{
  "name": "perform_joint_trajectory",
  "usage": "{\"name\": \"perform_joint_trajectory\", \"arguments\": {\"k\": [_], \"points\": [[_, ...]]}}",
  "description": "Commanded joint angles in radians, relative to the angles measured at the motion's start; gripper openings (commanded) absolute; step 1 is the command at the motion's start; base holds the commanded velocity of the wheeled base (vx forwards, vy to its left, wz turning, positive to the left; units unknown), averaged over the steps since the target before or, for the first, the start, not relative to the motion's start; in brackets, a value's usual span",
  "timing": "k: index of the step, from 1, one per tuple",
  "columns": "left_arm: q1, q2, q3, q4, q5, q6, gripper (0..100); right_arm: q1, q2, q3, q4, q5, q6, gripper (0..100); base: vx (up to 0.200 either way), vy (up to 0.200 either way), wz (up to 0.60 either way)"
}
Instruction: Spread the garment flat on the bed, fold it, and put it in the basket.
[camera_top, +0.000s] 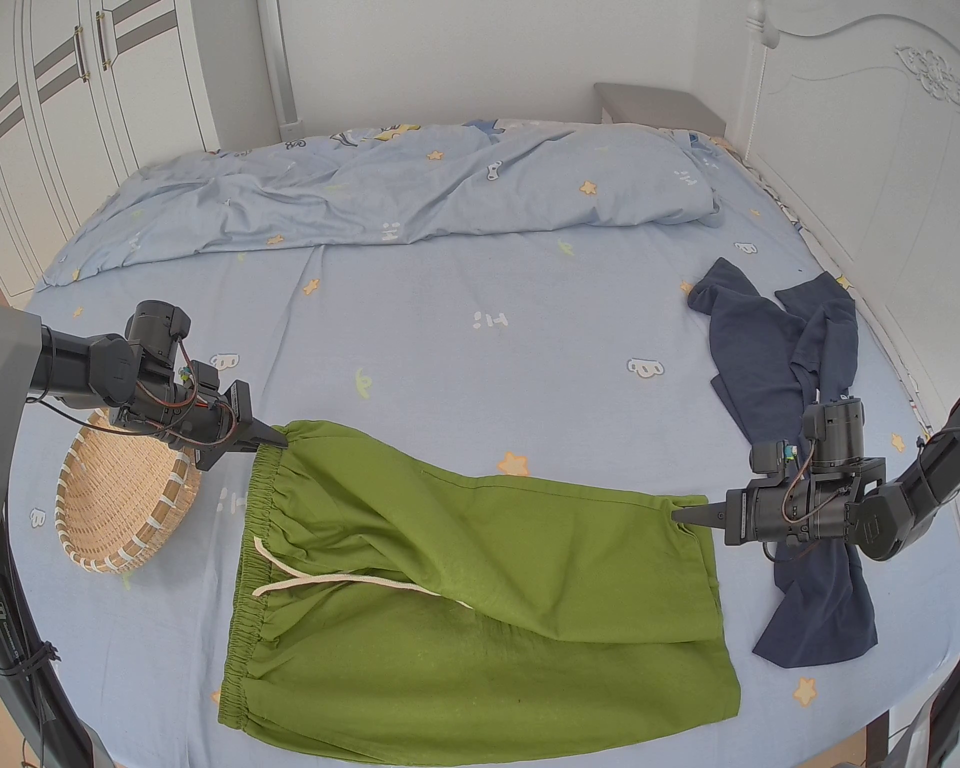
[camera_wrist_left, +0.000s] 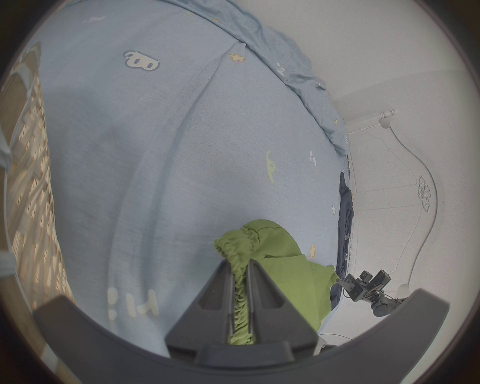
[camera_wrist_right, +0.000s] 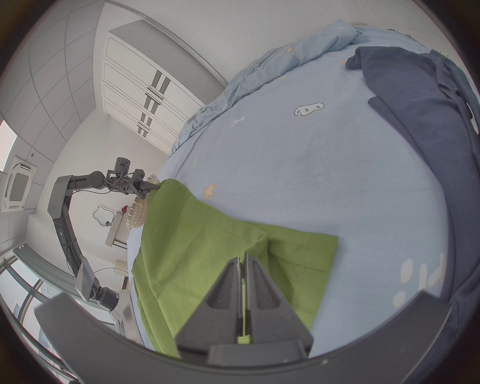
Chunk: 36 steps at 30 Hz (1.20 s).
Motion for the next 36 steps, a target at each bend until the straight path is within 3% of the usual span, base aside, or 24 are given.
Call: {"name": "perform_joint_trajectory", "arguments": {"k": [1, 9, 13, 22, 36], "points": [[0.001, 0.0, 0.0, 0.0, 0.0, 0.0, 0, -0.004, 0.001, -0.004, 0.0, 0.001, -0.001, 0, 0.0, 0.0, 0.0], [0.002, -0.009, 0.002, 0.0, 0.0, 0.001, 0, -0.007, -0.036, -0.028, 0.004, -0.001, -0.001, 0, 0.0, 0.0, 0.0], [0.002, -0.02, 0.002, -0.003, 0.0, 0.0, 0, -0.007, -0.088, -0.105, 0.093, -0.003, -0.002, 0, 0.0, 0.0, 0.0], [0.007, -0.034, -0.017, -0.017, 0.006, 0.001, 0, -0.017, -0.139, -0.416, 0.381, -0.007, -0.01, 0, 0.0, 0.0, 0.0], [0.025, -0.045, -0.06, -0.098, 0.014, -0.005, 0, -0.019, -0.027, -0.792, 0.561, -0.01, -0.01, 0, 0.0, 0.0, 0.0]]}}
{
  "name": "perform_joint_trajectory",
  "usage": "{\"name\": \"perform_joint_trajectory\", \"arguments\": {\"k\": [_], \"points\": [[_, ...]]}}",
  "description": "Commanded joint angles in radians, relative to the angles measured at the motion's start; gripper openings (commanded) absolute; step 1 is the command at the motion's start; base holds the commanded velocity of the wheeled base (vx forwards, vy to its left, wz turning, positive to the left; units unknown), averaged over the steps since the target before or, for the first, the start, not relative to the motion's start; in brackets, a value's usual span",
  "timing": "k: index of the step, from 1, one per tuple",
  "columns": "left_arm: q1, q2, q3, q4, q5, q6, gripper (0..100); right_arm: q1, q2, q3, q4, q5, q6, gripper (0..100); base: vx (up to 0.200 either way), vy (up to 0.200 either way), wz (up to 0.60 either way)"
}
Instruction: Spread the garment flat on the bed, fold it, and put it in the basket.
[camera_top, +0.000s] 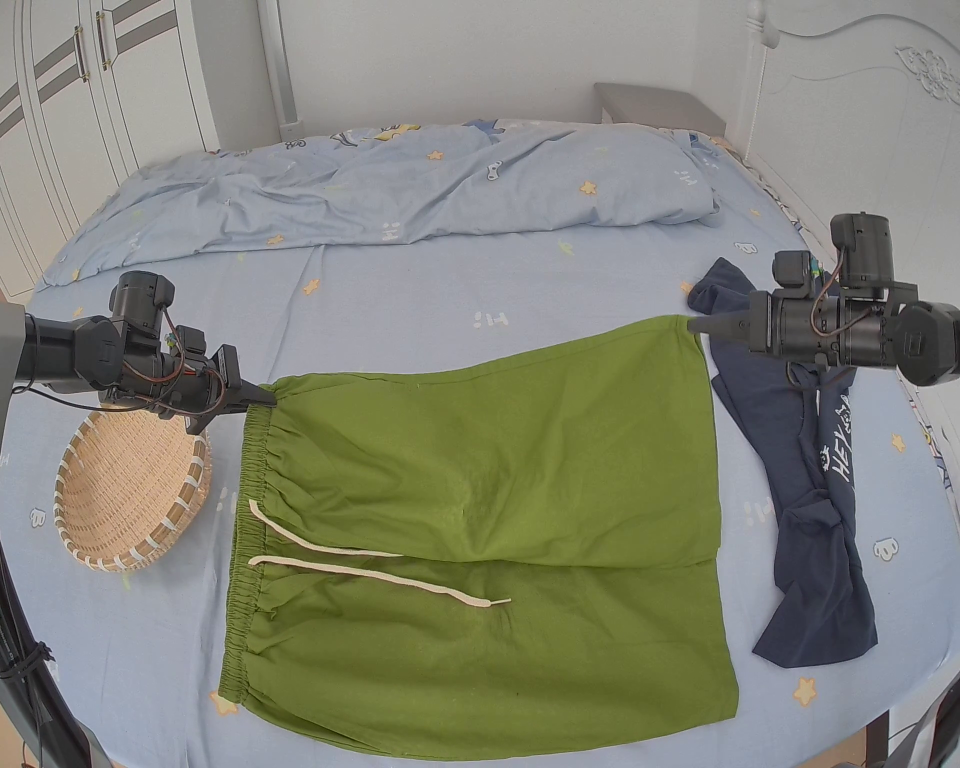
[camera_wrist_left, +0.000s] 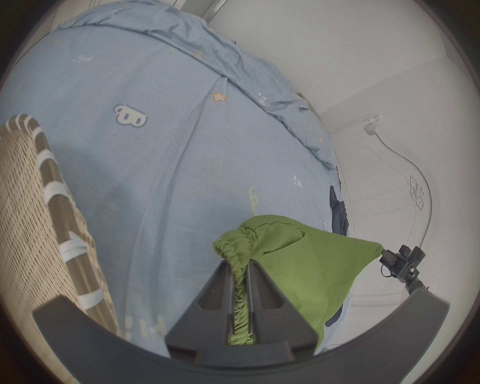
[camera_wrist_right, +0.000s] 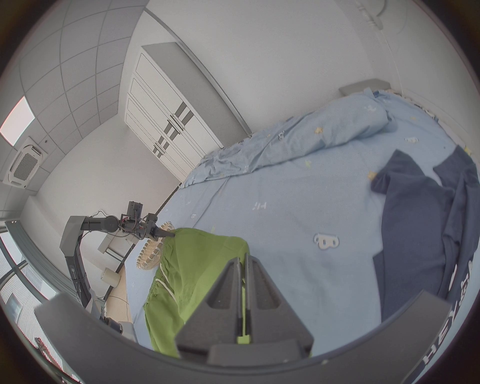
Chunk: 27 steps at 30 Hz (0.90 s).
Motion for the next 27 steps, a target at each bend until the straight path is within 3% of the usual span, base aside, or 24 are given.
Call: {"name": "perform_joint_trajectory", "arguments": {"k": [1, 14, 27], "points": [[0.008, -0.014, -0.012, -0.022, 0.002, 0.0, 0, 0.0, 0.072, -0.133, 0.051, 0.0, 0.0, 0, 0.0, 0.0, 0.0], [0.022, -0.011, -0.029, -0.105, 0.004, 0.011, 0, 0.008, 0.227, -0.371, 0.086, 0.0, 0.0, 0, 0.0, 0.0, 0.0], [0.028, 0.066, -0.069, -0.189, 0.005, 0.006, 0, -0.003, 0.339, -0.489, 0.086, -0.002, 0.0, 0, 0.0, 0.0, 0.0]]}}
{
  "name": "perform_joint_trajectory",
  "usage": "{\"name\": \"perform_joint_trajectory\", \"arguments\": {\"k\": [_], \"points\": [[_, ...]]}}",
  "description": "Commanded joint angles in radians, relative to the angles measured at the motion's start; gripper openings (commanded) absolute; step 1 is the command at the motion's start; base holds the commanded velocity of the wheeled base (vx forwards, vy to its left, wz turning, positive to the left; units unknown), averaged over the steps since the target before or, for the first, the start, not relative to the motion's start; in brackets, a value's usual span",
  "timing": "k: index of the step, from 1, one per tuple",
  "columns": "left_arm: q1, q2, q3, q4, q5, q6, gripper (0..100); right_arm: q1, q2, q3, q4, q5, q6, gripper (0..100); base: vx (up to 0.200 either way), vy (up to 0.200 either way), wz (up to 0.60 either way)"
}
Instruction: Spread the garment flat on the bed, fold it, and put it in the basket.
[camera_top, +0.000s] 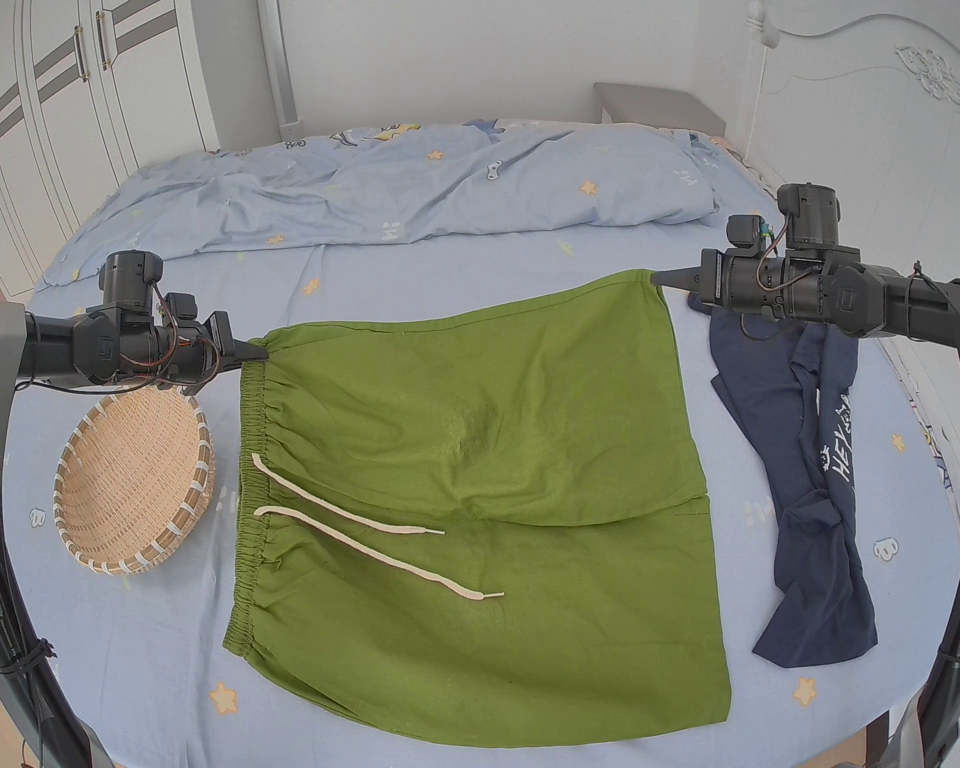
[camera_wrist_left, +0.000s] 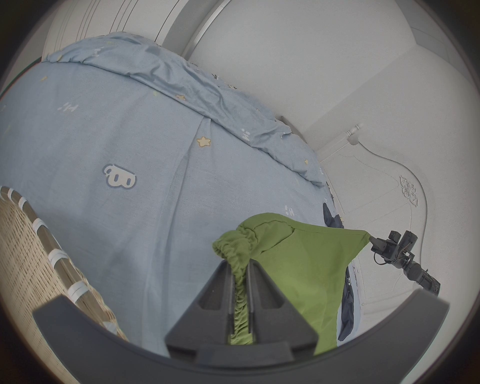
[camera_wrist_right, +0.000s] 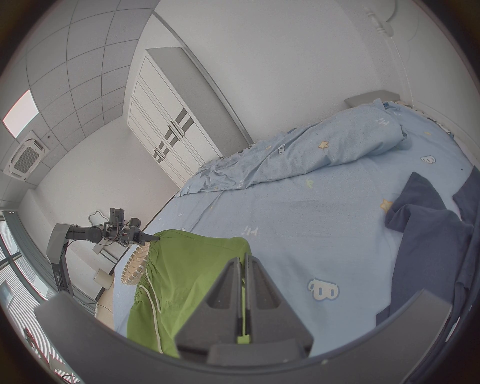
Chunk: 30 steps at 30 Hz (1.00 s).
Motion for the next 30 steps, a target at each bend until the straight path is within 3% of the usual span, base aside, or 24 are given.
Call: {"name": "perform_joint_trajectory", "arguments": {"k": [1, 14, 15, 21, 30], "points": [[0.008, 0.046, -0.022, 0.0, 0.001, 0.001, 0, -0.005, 0.053, -0.027, -0.001, -0.001, 0.0, 0, 0.0, 0.0, 0.0], [0.009, 0.088, -0.056, 0.0, 0.001, 0.001, 0, -0.018, 0.103, -0.058, -0.003, -0.007, -0.002, 0, 0.0, 0.0, 0.0], [0.009, 0.092, -0.056, -0.002, 0.001, 0.001, 100, -0.018, 0.113, -0.068, 0.0, -0.007, -0.002, 100, 0.0, 0.0, 0.0], [0.003, 0.105, -0.078, -0.002, 0.042, 0.002, 100, -0.028, 0.152, -0.116, 0.02, -0.007, 0.0, 100, 0.0, 0.0, 0.0], [-0.005, 0.072, -0.064, 0.003, 0.045, -0.001, 100, -0.052, 0.103, -0.082, 0.025, -0.01, 0.0, 100, 0.0, 0.0, 0.0]]}}
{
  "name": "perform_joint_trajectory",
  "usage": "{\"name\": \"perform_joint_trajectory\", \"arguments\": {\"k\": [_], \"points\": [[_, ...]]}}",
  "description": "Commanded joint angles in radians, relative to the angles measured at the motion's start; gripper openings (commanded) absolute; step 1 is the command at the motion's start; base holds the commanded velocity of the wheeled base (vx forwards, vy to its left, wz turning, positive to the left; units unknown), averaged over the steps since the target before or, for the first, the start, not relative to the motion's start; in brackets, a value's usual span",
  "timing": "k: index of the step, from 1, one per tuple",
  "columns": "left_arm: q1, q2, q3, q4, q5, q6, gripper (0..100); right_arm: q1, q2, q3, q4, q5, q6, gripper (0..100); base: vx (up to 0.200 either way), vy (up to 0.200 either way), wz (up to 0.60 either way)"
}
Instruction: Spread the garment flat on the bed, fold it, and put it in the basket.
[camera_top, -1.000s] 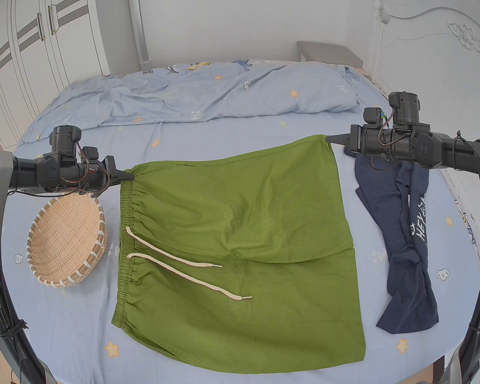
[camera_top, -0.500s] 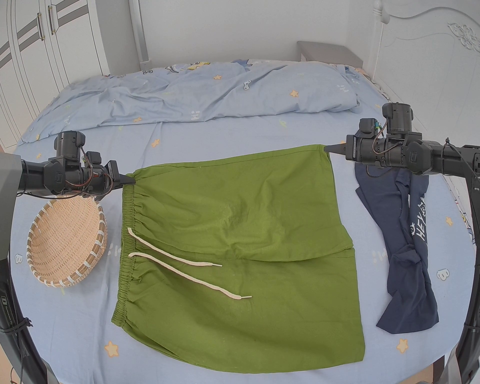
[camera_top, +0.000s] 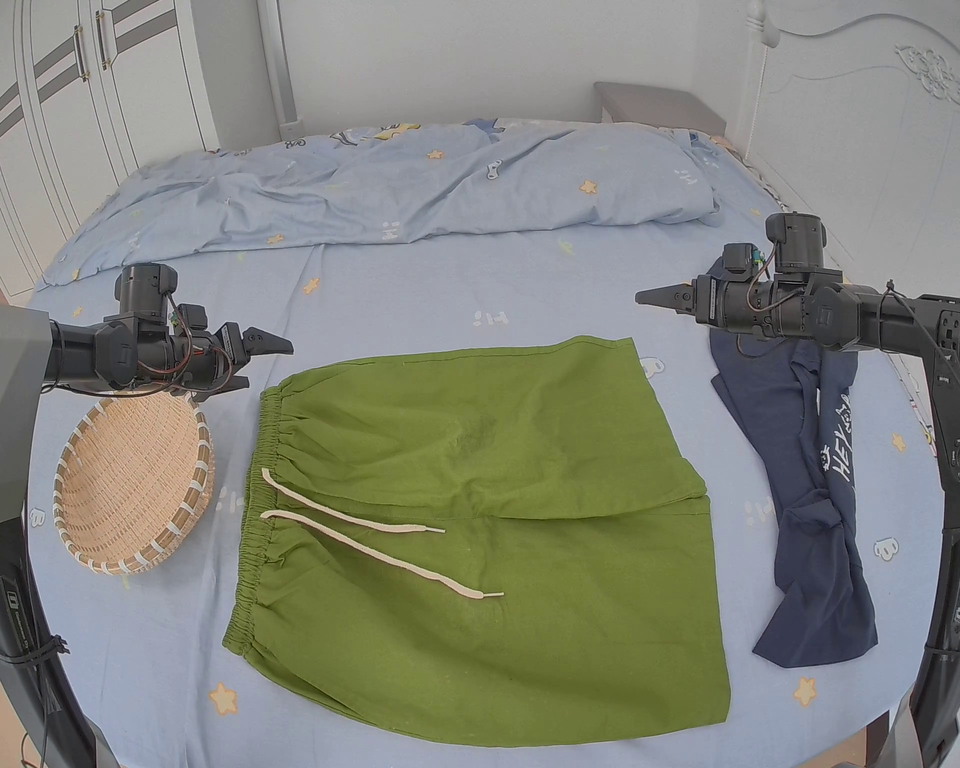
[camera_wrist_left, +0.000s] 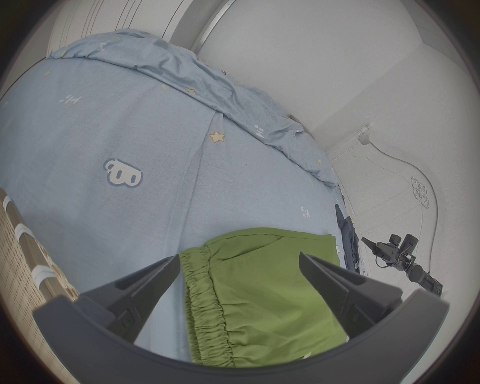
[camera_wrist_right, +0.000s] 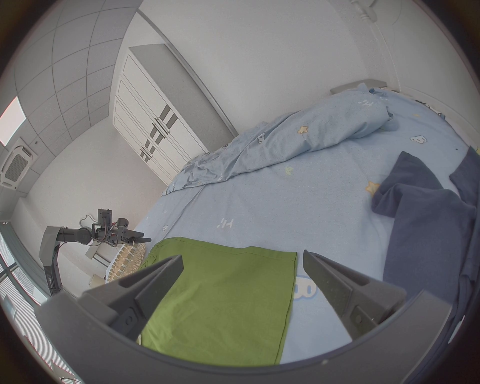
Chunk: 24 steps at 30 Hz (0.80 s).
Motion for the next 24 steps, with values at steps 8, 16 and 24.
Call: {"name": "perform_joint_trajectory", "arguments": {"k": [8, 16, 24], "points": [[-0.061, -0.323, 0.3, 0.003, -0.014, -0.133, 100, -0.005, -0.347, 0.396, 0.048, -0.054, 0.009, 100, 0.0, 0.0, 0.0], [-0.062, -0.558, 0.77, -0.011, -0.088, -0.158, 100, 0.004, -0.586, 0.899, -0.006, -0.044, 0.011, 100, 0.0, 0.0, 0.0], [-0.036, -0.676, 1.069, -0.02, -0.207, -0.142, 100, 0.019, -0.681, 1.239, -0.185, -0.027, 0.024, 100, 0.0, 0.0, 0.0]]}}
